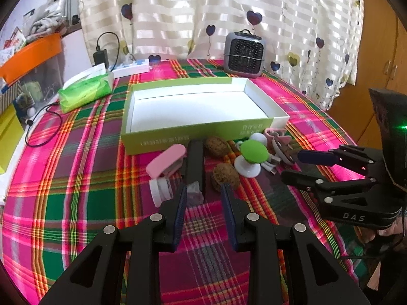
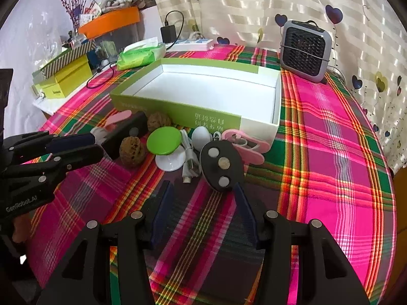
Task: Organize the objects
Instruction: 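Close left gripper on black power bank while right gripper closes on black oval gadget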
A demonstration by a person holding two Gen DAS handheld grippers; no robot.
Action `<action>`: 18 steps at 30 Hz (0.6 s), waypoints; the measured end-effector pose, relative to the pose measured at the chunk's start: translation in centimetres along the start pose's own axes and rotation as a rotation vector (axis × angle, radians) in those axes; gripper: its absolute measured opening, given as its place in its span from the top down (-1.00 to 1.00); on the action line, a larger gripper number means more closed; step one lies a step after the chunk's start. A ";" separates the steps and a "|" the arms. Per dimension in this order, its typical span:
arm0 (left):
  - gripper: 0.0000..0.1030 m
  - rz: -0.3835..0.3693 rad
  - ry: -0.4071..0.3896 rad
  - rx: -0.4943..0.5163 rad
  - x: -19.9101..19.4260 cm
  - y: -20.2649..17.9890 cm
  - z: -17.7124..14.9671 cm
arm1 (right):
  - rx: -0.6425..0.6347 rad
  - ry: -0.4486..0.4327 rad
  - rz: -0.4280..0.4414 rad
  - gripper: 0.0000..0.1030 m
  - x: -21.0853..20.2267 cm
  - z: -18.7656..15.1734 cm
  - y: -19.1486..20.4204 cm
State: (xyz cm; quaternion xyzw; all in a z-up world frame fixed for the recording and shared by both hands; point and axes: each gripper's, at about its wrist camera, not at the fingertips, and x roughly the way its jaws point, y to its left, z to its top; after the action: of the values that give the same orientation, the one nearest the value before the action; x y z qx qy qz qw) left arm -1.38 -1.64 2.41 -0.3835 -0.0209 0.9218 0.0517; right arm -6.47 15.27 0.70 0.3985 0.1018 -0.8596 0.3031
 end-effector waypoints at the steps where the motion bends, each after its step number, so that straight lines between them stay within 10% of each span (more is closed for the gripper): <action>1: 0.49 0.002 0.001 -0.003 0.2 0.1 0.1 | 0.005 -0.006 -0.002 0.00 -0.1 0.1 -0.2; 18: 0.49 0.010 0.029 -0.008 2.7 0.7 1.7 | 0.001 0.014 0.008 0.01 1.7 1.5 -1.2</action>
State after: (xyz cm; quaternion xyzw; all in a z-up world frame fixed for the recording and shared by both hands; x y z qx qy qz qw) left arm -4.53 -2.04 1.58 -0.3972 -0.0219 0.9163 0.0459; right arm -8.96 14.88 0.38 0.4052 0.1019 -0.8556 0.3056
